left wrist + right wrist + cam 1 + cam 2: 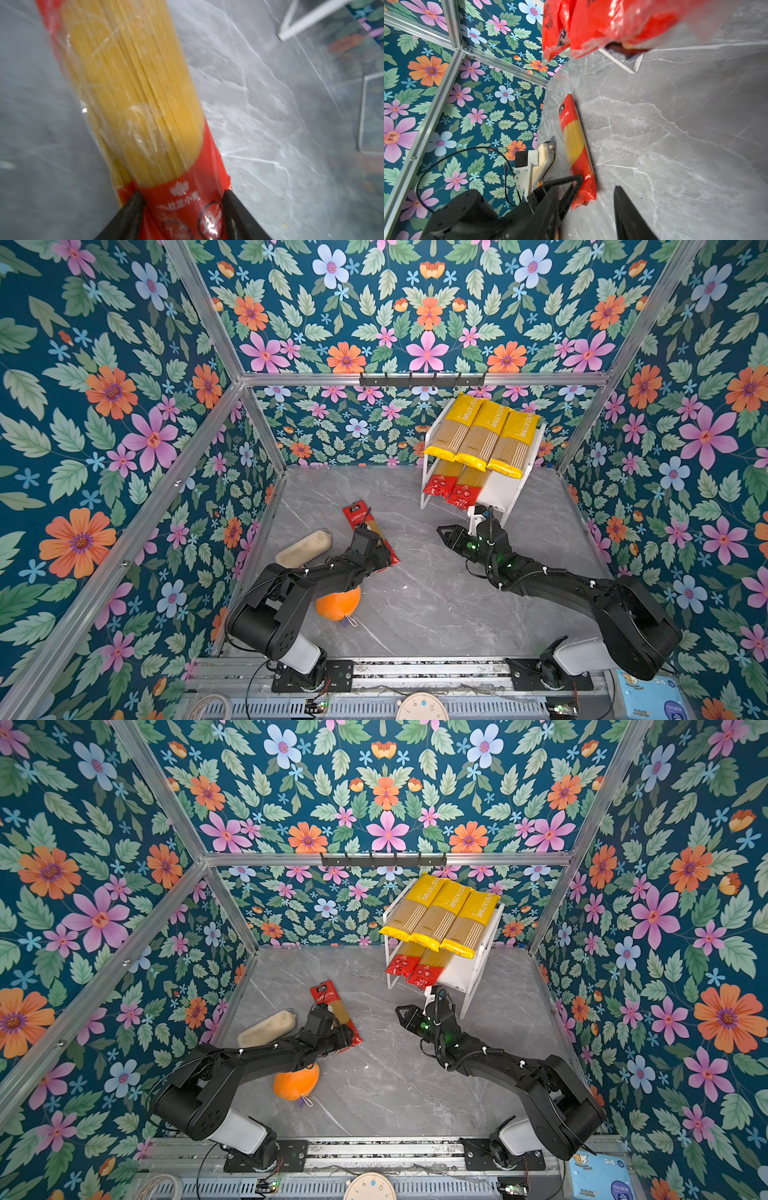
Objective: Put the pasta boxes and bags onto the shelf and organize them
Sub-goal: 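Grasp the end of the last red spaghetti pack with the left gripper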
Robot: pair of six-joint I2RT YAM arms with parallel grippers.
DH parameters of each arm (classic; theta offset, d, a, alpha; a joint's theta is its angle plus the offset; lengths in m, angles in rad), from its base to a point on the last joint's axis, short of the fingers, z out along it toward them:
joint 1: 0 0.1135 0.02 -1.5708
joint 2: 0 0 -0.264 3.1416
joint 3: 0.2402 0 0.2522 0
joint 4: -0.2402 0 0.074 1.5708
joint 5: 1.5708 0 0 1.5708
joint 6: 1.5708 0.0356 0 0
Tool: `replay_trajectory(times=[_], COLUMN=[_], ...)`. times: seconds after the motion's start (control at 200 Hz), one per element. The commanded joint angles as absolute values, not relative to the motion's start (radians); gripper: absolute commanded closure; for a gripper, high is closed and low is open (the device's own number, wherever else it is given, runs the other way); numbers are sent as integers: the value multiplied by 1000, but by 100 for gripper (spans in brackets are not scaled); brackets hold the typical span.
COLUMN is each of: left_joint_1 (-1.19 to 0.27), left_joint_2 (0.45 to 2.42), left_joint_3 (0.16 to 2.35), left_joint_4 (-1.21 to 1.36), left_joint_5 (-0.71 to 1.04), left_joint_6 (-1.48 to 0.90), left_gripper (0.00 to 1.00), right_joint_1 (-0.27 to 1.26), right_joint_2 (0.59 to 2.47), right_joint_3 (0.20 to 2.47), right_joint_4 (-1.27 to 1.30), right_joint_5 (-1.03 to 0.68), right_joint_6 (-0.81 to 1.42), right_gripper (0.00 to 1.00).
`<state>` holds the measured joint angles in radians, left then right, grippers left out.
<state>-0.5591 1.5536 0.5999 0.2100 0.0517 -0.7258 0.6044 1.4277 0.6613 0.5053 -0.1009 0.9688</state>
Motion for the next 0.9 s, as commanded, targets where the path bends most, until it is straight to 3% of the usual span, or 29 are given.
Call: replay_trajectory(times=[0.0, 0.22, 0.39, 0.665, 0.895], left_joint_1=[-621, -688, -682, -435, -376], left_joint_2=[1572, 1503, 1405, 1359, 1525], left_joint_3=[582, 567, 613, 635, 715], left_joint_4=[87, 131, 32, -13, 55], left_joint_5=[136, 206, 203, 237, 217], left_joint_6=[-815, -902, -831, -681, -597], left_gripper=[38, 38, 36, 35, 36], right_joint_1=[605, 605, 605, 605, 620], right_joint_2=[1429, 1425, 1443, 1487, 1528], right_joint_3=[657, 658, 673, 702, 717], right_joint_4=[528, 513, 506, 504, 500], right_joint_5=[-83, -74, -78, -115, -133], right_joint_6=[985, 981, 979, 985, 997], right_gripper=[55, 55, 55, 55, 56])
